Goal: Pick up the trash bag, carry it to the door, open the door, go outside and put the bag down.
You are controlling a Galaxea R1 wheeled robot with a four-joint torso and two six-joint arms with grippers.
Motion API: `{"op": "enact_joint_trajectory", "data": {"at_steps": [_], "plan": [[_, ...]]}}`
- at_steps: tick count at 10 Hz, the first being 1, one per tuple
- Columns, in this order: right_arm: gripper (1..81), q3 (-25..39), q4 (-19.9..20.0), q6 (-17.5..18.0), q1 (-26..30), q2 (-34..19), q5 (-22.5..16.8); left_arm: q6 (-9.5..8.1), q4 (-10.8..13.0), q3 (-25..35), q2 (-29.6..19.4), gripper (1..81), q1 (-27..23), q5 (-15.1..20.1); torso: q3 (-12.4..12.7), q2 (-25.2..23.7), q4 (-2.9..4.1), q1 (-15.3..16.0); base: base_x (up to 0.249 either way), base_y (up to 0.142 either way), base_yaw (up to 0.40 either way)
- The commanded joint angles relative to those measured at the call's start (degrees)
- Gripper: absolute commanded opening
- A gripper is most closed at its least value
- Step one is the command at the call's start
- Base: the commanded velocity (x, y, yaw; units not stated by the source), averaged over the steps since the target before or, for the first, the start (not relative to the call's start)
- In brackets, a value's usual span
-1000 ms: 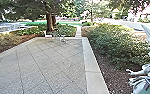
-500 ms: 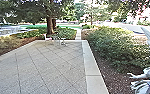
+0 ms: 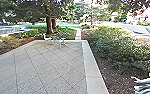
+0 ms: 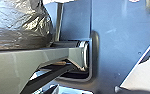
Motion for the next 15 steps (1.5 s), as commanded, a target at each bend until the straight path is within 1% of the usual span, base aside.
{"op": "enact_joint_trajectory", "data": {"at_steps": [1,3,4,5,6,7,8,9,10,11,12,14,15], "plan": [[81.1,0.71,-0.34,-0.43,2.16,0.86,-3.05,0.15,0.33,0.06,-0.02,1.0,-2.75,3.30,0.00,0.00,0.00,0.03,0.175,0.000,0.000],[81.1,0.62,-0.34,-0.43,2.16,0.86,-3.05,0.15,0.33,0.06,-0.01,1.0,-2.75,3.30,-0.02,0.06,0.00,0.10,0.057,0.000,0.000],[81.1,0.62,-0.34,-0.43,2.16,0.86,-3.05,0.15,0.06,0.06,-0.01,1.0,-2.75,3.30,-0.02,0.09,1.71,0.13,0.000,0.000,0.000],[81.1,0.62,-0.34,-0.43,1.98,0.86,-2.97,0.06,-0.55,0.23,-0.28,1.0,-2.75,3.30,-0.02,0.06,4.52,0.10,0.000,0.000,0.000],[81.1,0.62,-0.34,-0.52,1.90,0.86,-2.88,-0.29,-0.55,0.32,-0.54,1.0,-2.83,3.21,-1.68,0.06,5.78,0.08,0.000,0.000,0.000],[81.1,0.62,-0.34,-0.52,1.90,0.86,-2.88,-0.64,-0.64,0.67,-0.97,1.0,-2.92,2.52,-2.06,0.06,7.07,0.06,0.000,0.000,0.000],[81.1,0.62,-0.34,-0.52,1.90,0.86,-2.88,-0.73,-1.24,1.97,-1.93,1.0,-3.01,1.64,-2.73,0.06,8.71,0.03,0.000,0.000,0.000],[81.1,0.62,-0.25,-0.52,1.90,0.86,-2.79,-0.73,-2.13,4.00,-3.35,1.0,-3.01,1.63,-1.07,0.06,5.23,0.03,0.000,0.000,0.000],[81.1,0.62,0.01,-0.60,1.81,0.42,-2.70,-0.73,-3.63,7.35,-5.64,1.0,-3.71,1.63,-1.55,0.06,7.08,0.03,0.000,0.000,0.000],[81.1,1.32,0.19,-0.60,1.81,0.16,-2.79,-0.73,-5.29,11.81,-8.44,1.0,-4.32,1.63,-1.73,0.06,8.02,0.03,0.000,0.000,0.000],[81.1,2.19,0.19,-0.60,1.63,-0.11,-2.79,-0.73,-6.69,16.64,-11.50,1.0,-5.29,1.63,-1.86,0.06,8.57,0.03,0.000,0.000,0.000],[81.1,5.71,0.19,-0.60,1.46,-1.60,-2.79,-0.73,-9.16,22.45,-16.08,1.0,-7.75,1.89,-1.89,0.06,8.55,0.03,0.000,0.000,0.000],[81.1,6.68,0.10,-0.60,1.37,-2.21,-2.79,-0.73,-10.48,24.13,-17.92,1.0,-9.42,2.16,-1.89,0.06,8.55,0.03,0.000,0.000,0.000]]}}
